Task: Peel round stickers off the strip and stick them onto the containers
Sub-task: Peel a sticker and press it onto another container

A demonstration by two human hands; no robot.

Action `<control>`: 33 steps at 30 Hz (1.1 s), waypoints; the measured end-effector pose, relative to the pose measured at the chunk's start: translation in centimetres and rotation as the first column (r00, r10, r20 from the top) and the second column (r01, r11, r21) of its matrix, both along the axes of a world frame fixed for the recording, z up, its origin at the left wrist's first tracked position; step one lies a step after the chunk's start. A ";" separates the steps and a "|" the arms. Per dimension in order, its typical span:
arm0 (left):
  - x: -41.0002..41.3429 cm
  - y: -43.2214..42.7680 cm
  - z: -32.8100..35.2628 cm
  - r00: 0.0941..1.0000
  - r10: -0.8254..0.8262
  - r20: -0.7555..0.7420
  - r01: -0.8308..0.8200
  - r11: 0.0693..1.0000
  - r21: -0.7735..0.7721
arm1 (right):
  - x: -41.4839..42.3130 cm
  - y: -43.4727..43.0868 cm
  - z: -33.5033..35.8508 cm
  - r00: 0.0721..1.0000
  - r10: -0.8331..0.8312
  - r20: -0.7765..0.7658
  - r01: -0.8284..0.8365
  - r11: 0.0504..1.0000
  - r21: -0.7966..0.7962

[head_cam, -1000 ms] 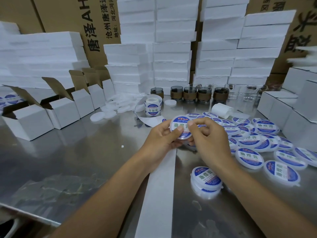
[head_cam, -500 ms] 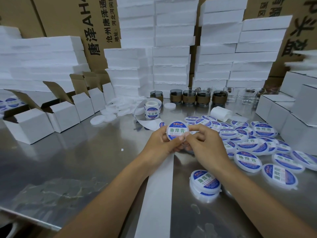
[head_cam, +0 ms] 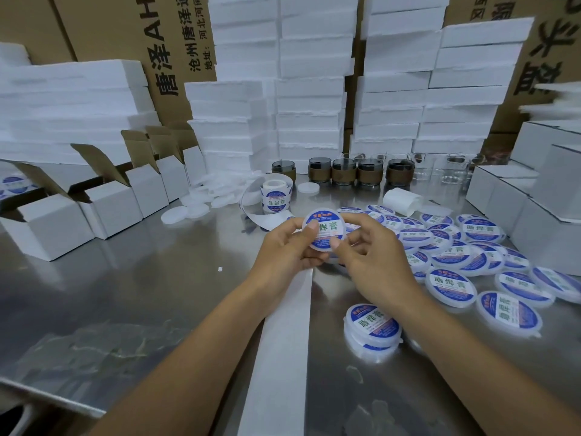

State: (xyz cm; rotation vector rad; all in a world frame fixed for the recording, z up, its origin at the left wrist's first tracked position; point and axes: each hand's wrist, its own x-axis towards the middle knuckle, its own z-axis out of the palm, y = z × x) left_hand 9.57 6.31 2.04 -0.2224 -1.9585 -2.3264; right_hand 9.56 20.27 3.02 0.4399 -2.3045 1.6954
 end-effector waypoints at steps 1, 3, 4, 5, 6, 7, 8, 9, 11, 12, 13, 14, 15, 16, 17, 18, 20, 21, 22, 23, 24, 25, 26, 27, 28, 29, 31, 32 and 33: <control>0.1 0.0 0.1 1.000 0.015 -0.002 -0.015 1.000 -0.012 | 0.0 0.0 0.0 1.000 0.016 -0.002 -0.016 1.000 0.012; 0.1 0.0 0.1 0.999 0.042 -0.007 -0.042 0.999 -0.025 | 0.1 -0.1 0.0 0.999 0.046 -0.002 -0.046 0.999 0.027; 0.2 0.0 0.2 0.999 0.047 -0.010 -0.048 0.998 -0.028 | 0.1 -0.1 0.0 0.999 0.051 0.000 -0.051 0.998 0.022; 0.2 0.0 0.2 0.999 0.048 -0.012 -0.048 0.998 -0.031 | 0.1 -0.1 0.0 0.999 0.052 0.007 -0.052 0.999 0.006; 0.3 0.0 0.3 0.999 0.044 -0.014 -0.045 0.998 -0.035 | 0.0 -0.1 0.0 0.999 0.052 0.018 -0.051 0.998 -0.021; 0.3 0.0 0.3 0.999 0.040 -0.016 -0.040 0.998 -0.039 | -0.1 0.0 0.0 0.998 0.052 0.028 -0.050 0.998 -0.046; 0.3 0.0 0.3 0.999 0.036 -0.018 -0.037 0.998 -0.041 | -0.2 0.0 0.1 0.998 0.051 0.035 -0.049 0.997 -0.059; 0.3 0.0 0.4 0.999 0.033 -0.019 -0.034 0.999 -0.043 | -0.2 0.1 0.1 0.998 0.050 0.036 -0.048 0.997 -0.057; 0.3 0.0 0.4 0.999 0.027 -0.019 -0.027 0.999 -0.043 | -0.3 0.1 0.1 0.998 0.049 0.032 -0.047 0.998 -0.036; 0.3 0.0 0.4 1.000 0.022 -0.015 -0.023 0.999 -0.041 | -0.3 0.1 0.2 0.998 0.049 0.032 -0.048 0.998 -0.033; 0.3 0.0 0.4 1.000 0.019 -0.008 -0.019 0.999 -0.035 | -0.4 0.2 0.2 0.998 0.046 0.033 -0.045 0.998 -0.040; 0.3 0.0 0.4 1.000 0.022 0.001 -0.022 1.000 -0.021 | -0.6 0.4 0.3 0.999 0.028 0.032 -0.027 0.998 -0.049; 0.2 0.0 0.4 0.999 0.038 0.014 -0.038 0.999 0.002 | -0.8 0.7 0.3 0.999 -0.015 0.032 0.017 0.998 -0.054; 0.1 0.0 0.5 0.997 0.073 0.025 -0.074 0.997 0.027 | -1.2 1.1 0.4 0.996 -0.087 0.028 0.089 0.995 -0.051; 0.0 -0.1 0.6 0.992 0.125 0.032 -0.126 0.991 0.047 | -1.6 1.7 0.4 0.983 -0.182 0.018 0.182 0.983 -0.031; -0.1 -0.3 0.6 0.983 0.180 0.038 -0.182 0.981 0.062 | -1.9 2.4 0.4 0.960 -0.280 0.003 0.280 0.960 -0.001; -0.4 -0.7 0.7 0.966 0.255 0.050 -0.259 0.961 0.100 | -2.4 3.7 0.4 0.904 -0.428 -0.018 0.428 0.902 0.062; -0.4 -0.9 0.8 0.961 0.272 0.055 -0.277 0.952 0.133 | -2.6 4.2 0.3 0.882 -0.471 -0.019 0.471 0.877 0.092; -0.4 -1.0 1.0 0.958 0.280 0.059 -0.286 0.943 0.172 | -2.7 4.6 0.2 0.865 -0.501 -0.014 0.499 0.858 0.122; -0.4 -1.2 1.2 0.957 0.283 0.062 -0.289 0.933 0.212 | -2.9 4.9 0.1 0.853 -0.522 -0.007 0.517 0.843 0.149; -0.3 -1.3 1.4 0.956 0.285 0.066 -0.292 0.922 0.254 | -3.0 5.0 -0.1 0.844 -0.537 0.000 0.528 0.831 0.175; -0.3 -1.5 1.5 0.955 0.288 0.070 -0.296 0.908 0.296 | -3.1 5.1 -0.2 0.837 -0.547 0.002 0.536 0.820 0.202; -0.3 -1.7 1.7 0.952 0.298 0.075 -0.305 0.893 0.330 | -3.0 5.2 -0.2 0.831 -0.557 -0.005 0.542 0.807 0.233; -0.3 -2.0 1.7 0.946 0.315 0.080 -0.323 0.880 0.349 | -2.9 5.2 -0.3 0.825 -0.565 -0.022 0.549 0.792 0.267; -0.3 -2.3 1.8 0.936 0.341 0.087 -0.349 0.868 0.352 | -2.8 5.2 -0.3 0.820 -0.570 -0.047 0.556 0.775 0.301; -0.4 -2.6 1.9 0.923 0.372 0.094 -0.381 0.858 0.346 | -2.6 5.1 -0.3 0.817 -0.571 -0.080 0.562 0.757 0.333; -0.9 -3.6 2.0 0.888 0.444 0.116 -0.457 0.834 0.308 | -2.1 5.0 -0.2 0.808 -0.561 -0.179 0.579 0.704 0.410; -1.3 -4.1 2.1 0.868 0.480 0.130 -0.496 0.823 0.277 | -1.9 4.8 0.0 0.803 -0.545 -0.240 0.590 0.668 0.453; -1.8 -4.9 2.1 0.847 0.512 0.143 -0.532 0.812 0.240 | -1.7 4.6 0.1 0.798 -0.521 -0.302 0.599 0.633 0.490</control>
